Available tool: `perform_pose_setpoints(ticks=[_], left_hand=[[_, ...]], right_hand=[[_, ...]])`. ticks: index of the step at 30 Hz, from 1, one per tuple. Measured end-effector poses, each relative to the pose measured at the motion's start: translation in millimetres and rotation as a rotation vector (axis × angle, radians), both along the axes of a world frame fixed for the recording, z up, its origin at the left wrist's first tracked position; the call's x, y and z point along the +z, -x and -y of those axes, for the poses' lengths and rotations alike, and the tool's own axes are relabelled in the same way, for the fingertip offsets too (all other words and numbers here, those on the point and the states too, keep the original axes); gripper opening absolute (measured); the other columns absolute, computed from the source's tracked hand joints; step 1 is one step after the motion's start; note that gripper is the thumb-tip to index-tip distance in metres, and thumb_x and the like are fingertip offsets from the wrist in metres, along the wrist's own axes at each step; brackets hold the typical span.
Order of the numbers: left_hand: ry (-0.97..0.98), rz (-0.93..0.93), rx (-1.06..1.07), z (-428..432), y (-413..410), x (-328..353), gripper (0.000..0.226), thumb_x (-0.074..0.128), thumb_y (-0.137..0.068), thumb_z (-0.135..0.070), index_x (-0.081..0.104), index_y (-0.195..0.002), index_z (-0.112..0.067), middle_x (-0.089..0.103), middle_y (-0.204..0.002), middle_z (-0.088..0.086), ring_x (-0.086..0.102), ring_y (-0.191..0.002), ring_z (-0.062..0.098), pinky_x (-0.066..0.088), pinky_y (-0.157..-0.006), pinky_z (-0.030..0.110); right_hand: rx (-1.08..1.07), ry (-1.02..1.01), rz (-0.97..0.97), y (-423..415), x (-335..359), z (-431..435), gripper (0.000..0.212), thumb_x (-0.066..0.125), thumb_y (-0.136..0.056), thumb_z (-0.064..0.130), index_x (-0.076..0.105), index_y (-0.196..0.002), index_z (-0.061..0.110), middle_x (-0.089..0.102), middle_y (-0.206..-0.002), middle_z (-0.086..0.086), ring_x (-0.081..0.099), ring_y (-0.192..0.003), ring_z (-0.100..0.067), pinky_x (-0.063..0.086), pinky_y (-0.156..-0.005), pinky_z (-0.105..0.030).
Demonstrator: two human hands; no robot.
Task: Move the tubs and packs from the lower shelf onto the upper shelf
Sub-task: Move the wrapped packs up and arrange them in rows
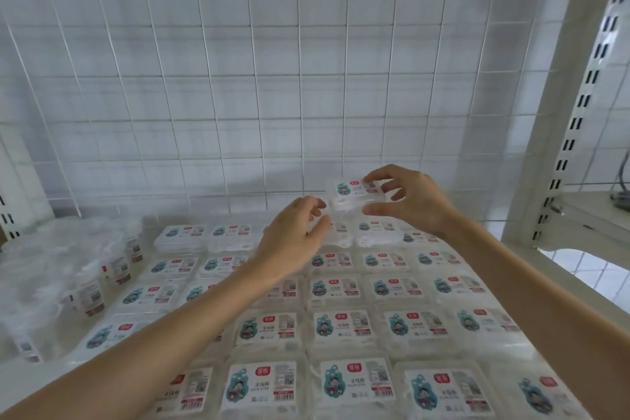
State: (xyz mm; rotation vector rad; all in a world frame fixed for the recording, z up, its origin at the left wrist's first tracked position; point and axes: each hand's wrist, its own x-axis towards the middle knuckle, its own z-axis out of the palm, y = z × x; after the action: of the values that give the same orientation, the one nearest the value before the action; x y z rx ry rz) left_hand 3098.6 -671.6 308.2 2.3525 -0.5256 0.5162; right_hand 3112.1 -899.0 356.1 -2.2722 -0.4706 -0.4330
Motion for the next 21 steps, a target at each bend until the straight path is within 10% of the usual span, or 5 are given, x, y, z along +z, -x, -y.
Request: perform_pose_setpoints(ticks=[8, 21], left_hand=[[-0.446, 0.035, -0.081, 50, 2, -3, 0.052, 0.042, -0.101, -0.042, 0.04, -0.145, -0.014, 0.043, -0.147, 0.001, 0.039, -0.132, 0.018, 0.032, -0.11, 0.033], [-0.576, 0.029, -0.05, 81, 2, -22, 0.06, 0.035, -0.102, -0.048, 0.03, -0.15, -0.014, 0.034, -0.151, 0.004, 0.031, -0.139, 0.021, 0.02, -0.117, 0.035]], right_hand=[[-0.103, 0.091, -0.032, 4, -4, 52, 0.048, 0.085, -0.072, 0.03, 0.062, -0.113, 0.035, 0.061, -0.111, 0.018, 0.056, -0.094, 0.004, 0.043, -0.075, -0.013], [-0.263, 0.104, -0.1, 14, -52, 108, 0.046, 0.085, -0.074, 0.026, 0.062, -0.114, 0.028, 0.06, -0.116, 0.009, 0.056, -0.092, -0.003, 0.043, -0.077, -0.024]])
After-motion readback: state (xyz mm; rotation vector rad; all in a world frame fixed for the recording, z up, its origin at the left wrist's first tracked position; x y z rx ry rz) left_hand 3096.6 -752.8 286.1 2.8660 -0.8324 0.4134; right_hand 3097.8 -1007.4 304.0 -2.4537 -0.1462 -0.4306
